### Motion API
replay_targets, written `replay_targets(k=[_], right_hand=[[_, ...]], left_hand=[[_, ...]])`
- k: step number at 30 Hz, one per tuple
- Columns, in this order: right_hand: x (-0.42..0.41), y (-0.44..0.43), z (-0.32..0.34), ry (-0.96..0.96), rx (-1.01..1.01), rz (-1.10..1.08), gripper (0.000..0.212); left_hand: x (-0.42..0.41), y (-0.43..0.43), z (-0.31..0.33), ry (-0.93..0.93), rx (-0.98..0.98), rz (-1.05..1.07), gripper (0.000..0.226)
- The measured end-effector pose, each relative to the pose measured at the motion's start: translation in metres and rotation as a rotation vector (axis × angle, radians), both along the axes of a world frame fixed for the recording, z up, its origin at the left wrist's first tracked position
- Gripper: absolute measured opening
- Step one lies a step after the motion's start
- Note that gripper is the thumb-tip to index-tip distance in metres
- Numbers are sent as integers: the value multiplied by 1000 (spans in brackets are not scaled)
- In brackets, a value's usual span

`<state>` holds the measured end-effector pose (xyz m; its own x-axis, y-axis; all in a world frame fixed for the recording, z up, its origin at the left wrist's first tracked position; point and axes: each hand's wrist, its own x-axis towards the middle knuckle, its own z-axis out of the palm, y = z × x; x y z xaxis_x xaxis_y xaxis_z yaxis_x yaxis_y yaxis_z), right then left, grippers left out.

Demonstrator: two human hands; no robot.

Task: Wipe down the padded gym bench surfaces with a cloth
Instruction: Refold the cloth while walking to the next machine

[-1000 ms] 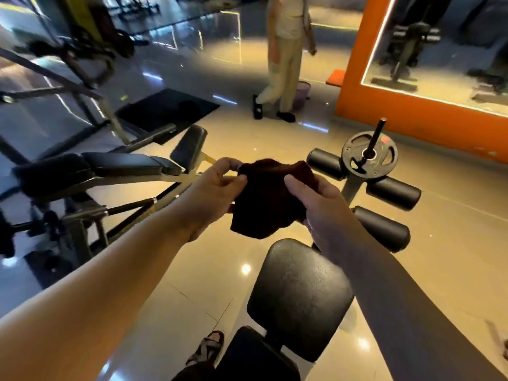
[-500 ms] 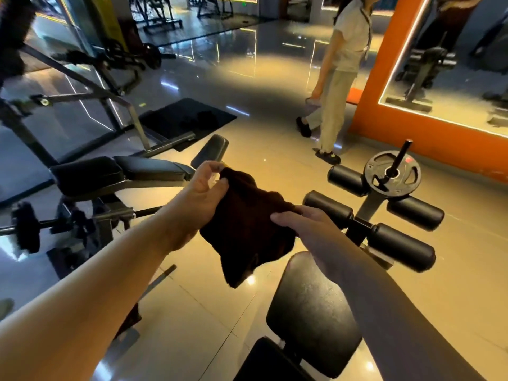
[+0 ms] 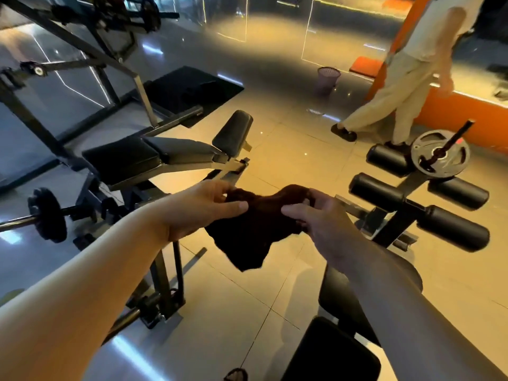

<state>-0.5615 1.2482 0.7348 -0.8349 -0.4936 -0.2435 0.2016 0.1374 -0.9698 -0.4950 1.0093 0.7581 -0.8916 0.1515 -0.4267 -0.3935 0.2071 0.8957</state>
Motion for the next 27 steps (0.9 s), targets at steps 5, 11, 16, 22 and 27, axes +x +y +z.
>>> replay_targets(k=[5,11,16,22,27], right_hand=[[13,-13,14,-36,140,225,35],[47,-23,31,-195,-140,-34,45],[91,-16,39,-267,-124,-141,43],[172,18,36,-447,-292,-81,49],[254,33,45,-254,-178,47,55]], left_hand=[[12,-15,10,139,45,58,36],[43,-19,13,71,-124,-132,33],[87,-3,9,87,197,-9,41],[164,24,14,220,284,61,41],[248,37,23,313,163,101,49]])
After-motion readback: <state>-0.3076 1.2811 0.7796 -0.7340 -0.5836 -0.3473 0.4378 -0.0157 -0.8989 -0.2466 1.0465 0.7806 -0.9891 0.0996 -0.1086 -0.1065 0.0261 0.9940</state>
